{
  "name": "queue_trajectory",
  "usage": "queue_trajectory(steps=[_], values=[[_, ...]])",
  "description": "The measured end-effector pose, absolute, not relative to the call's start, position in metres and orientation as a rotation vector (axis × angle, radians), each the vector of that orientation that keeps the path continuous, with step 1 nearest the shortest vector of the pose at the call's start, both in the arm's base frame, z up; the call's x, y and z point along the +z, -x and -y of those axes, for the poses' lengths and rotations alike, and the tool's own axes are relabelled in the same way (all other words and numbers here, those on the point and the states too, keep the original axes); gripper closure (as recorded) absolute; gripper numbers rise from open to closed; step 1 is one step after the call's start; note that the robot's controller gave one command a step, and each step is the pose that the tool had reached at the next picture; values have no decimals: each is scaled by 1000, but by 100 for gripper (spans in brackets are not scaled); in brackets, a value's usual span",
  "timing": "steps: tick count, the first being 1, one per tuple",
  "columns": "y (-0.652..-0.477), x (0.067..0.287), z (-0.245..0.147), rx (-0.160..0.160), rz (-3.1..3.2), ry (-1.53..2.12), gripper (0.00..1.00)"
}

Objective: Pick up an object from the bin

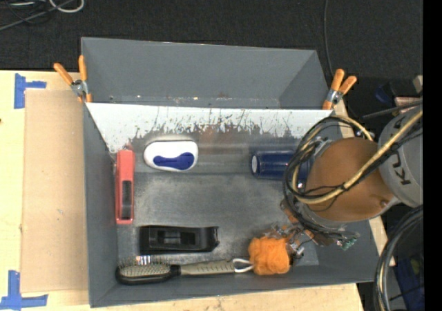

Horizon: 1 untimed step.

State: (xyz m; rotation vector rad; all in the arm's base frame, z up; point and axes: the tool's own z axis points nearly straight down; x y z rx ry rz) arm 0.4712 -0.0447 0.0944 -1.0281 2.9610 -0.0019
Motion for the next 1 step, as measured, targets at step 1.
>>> queue_trajectory(steps=[1], values=[[-470,144,44,3,-2967,1026,100]])
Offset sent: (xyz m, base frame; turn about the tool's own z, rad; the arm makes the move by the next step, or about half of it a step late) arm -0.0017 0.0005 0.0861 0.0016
